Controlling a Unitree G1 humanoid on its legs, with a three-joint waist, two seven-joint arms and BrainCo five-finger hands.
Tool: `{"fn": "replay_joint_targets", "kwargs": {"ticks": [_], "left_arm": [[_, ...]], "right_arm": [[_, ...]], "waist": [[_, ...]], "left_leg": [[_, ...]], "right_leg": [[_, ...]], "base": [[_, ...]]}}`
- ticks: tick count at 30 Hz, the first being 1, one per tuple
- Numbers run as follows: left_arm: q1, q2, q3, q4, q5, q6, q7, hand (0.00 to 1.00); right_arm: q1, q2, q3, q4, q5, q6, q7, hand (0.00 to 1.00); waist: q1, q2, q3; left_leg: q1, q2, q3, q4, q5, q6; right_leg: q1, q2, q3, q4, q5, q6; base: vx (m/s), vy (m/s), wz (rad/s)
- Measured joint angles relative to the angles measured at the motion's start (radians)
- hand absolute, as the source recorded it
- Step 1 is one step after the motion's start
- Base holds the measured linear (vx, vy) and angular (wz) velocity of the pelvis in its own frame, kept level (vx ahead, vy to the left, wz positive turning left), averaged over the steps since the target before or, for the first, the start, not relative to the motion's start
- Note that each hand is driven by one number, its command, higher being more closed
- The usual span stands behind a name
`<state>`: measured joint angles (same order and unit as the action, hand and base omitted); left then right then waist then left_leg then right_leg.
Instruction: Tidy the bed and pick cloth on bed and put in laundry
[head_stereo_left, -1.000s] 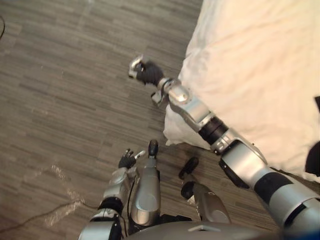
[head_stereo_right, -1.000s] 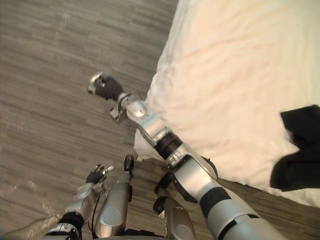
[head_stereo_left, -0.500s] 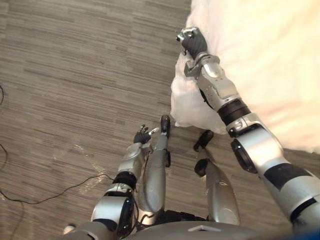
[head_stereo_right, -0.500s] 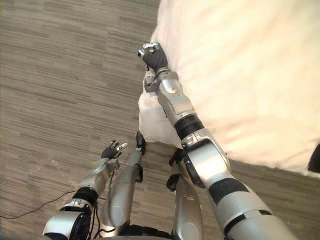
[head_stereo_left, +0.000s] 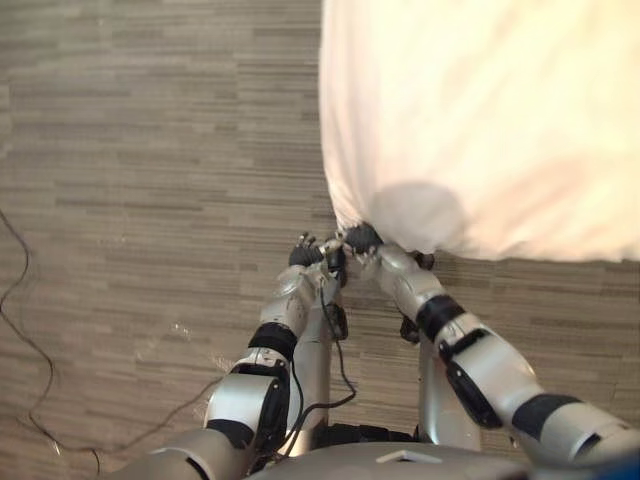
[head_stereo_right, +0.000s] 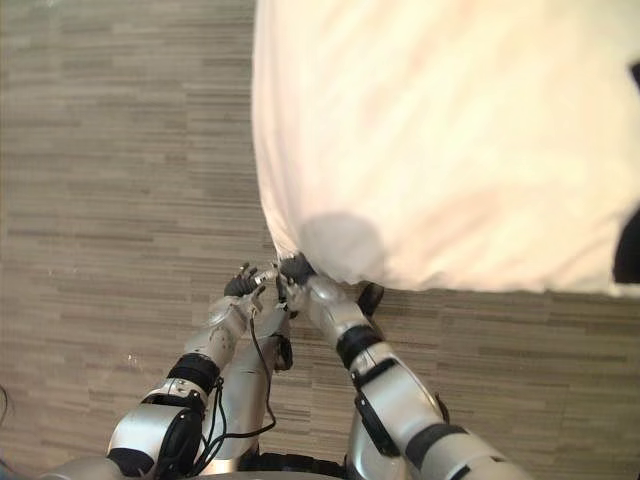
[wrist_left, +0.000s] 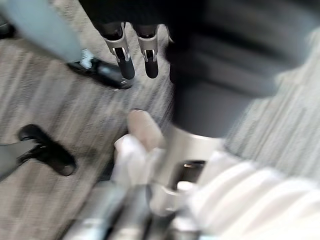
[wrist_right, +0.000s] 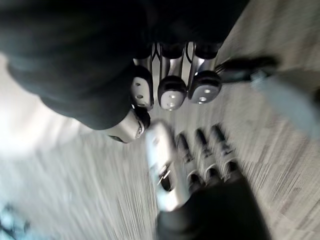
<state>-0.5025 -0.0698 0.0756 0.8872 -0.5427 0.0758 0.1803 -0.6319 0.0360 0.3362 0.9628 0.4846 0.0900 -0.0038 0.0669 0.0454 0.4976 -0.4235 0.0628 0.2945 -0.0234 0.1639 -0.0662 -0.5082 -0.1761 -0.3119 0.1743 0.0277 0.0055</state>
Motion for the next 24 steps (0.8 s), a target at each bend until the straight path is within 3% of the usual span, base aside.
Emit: {"fn": "replay_joint_targets", "kwargs": {"ticks": [5,7,8,10,13,17,19,21,24], "left_arm": [[0.011,-0.001,-0.052,0.001,-0.035,-0.010,0.002,0.00],[0.035,0.013,-0.070,0.003,-0.034,-0.017,0.002,0.00],[0.067,0.030,-0.073,0.003,-0.027,-0.017,0.001,0.00],[0.113,0.056,-0.074,0.003,-0.018,-0.015,0.000,0.00],[0.194,0.114,-0.074,0.010,0.022,0.011,-0.014,0.00],[0.287,0.165,-0.067,0.041,0.108,0.057,-0.075,0.00],[0.326,0.180,-0.064,0.041,0.143,0.081,-0.104,0.00],[0.380,0.185,-0.039,0.040,0.178,0.112,-0.135,0.00],[0.453,0.186,0.002,0.038,0.223,0.142,-0.171,0.00]], "right_arm": [[0.183,-0.026,-0.114,0.018,0.008,-0.061,-0.002,1.00],[0.251,-0.056,-0.184,0.017,0.027,-0.096,0.001,1.00],[0.295,-0.087,-0.257,0.014,0.067,-0.129,0.007,1.00],[0.339,-0.107,-0.318,0.009,0.098,-0.159,0.023,1.00],[0.400,-0.166,-0.437,-0.005,0.162,-0.215,0.051,1.00],[0.491,-0.227,-0.584,-0.006,0.242,-0.255,0.098,1.00],[0.525,-0.245,-0.624,-0.034,0.278,-0.288,0.134,1.00],[0.607,-0.244,-0.641,-0.151,0.346,-0.336,0.219,1.00],[0.714,-0.225,-0.600,-0.401,0.408,-0.361,0.363,1.00]], "waist": [[-0.027,0.010,-0.031],[-0.030,0.005,-0.057],[-0.050,0.003,-0.072],[-0.061,-0.009,-0.109],[-0.077,-0.028,-0.162],[-0.092,-0.028,-0.236],[-0.107,-0.028,-0.264],[-0.114,-0.030,-0.313],[-0.121,-0.033,-0.367]], "left_leg": [[0.073,0.007,0.003,-0.041,-0.019,-0.001],[0.093,0.010,0.014,-0.045,-0.026,0.009],[0.121,0.009,0.022,-0.046,-0.031,0.017],[0.141,0.007,0.031,-0.046,-0.040,0.029],[0.209,0.005,0.062,-0.052,-0.061,0.030],[0.315,0.002,0.084,-0.073,-0.079,0.033],[0.359,0.000,0.084,-0.073,-0.094,0.031],[0.403,0.001,0.096,-0.074,-0.114,0.027],[0.473,0.001,0.119,-0.079,-0.140,0.021]], "right_leg": [[0.056,0.025,0.019,-0.033,0.007,0.008],[0.089,0.037,0.027,-0.081,0.030,0.017],[0.132,0.044,0.037,-0.120,0.049,0.023],[0.160,0.051,0.053,-0.159,0.073,0.029],[0.235,0.066,0.083,-0.219,0.092,0.037],[0.333,0.074,0.103,-0.250,0.087,0.044],[0.380,0.075,0.104,-0.256,0.082,0.045],[0.422,0.075,0.108,-0.266,0.073,0.052],[0.481,0.074,0.119,-0.266,0.058,0.052]], "base": [[-0.07,0.009,-0.19],[-0.01,0.028,-0.22],[0.02,0.031,-0.17],[0.04,0.033,-0.25],[0.09,0.007,-0.32],[0.12,0.013,-0.20],[0.11,0.021,-0.05],[0.12,0.020,-0.16],[0.10,0.023,-0.22]]}}
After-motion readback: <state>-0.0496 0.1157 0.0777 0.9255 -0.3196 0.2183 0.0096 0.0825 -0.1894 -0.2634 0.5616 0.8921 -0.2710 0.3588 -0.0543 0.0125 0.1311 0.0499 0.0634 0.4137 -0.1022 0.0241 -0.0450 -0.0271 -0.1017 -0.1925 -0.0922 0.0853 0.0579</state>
